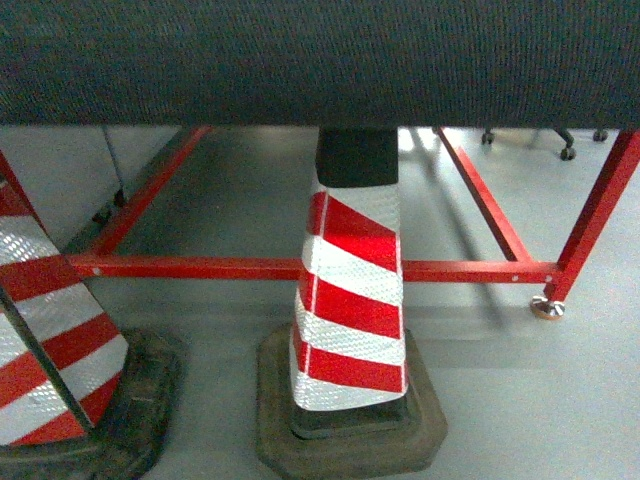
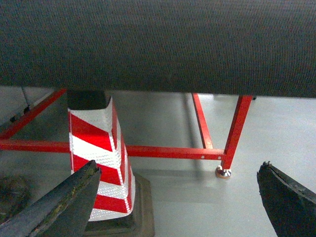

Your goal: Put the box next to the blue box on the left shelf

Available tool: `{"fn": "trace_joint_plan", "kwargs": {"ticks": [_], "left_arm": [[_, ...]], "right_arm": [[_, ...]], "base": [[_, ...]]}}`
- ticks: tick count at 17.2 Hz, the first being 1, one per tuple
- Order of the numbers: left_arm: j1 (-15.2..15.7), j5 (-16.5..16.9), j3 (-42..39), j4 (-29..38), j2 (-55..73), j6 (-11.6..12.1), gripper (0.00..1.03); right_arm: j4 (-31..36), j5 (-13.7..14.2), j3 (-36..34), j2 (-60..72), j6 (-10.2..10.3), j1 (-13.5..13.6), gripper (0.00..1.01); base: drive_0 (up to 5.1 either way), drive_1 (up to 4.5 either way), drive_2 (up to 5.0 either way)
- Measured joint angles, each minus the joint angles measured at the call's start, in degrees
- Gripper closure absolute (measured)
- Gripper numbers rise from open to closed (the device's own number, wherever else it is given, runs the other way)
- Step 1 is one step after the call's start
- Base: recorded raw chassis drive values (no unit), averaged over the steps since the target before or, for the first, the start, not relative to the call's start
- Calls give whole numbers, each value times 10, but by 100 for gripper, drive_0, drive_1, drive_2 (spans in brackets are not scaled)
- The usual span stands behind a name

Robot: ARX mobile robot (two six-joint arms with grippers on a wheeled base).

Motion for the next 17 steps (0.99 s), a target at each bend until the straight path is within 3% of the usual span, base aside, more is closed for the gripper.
{"fn": "trace_joint_plan", "kwargs": {"ticks": [17], "left_arm": [[0,0,0,0,0,0,5]], "right_arm": [[0,0,0,0,0,0,3]], "base": [[0,0,0]]}}
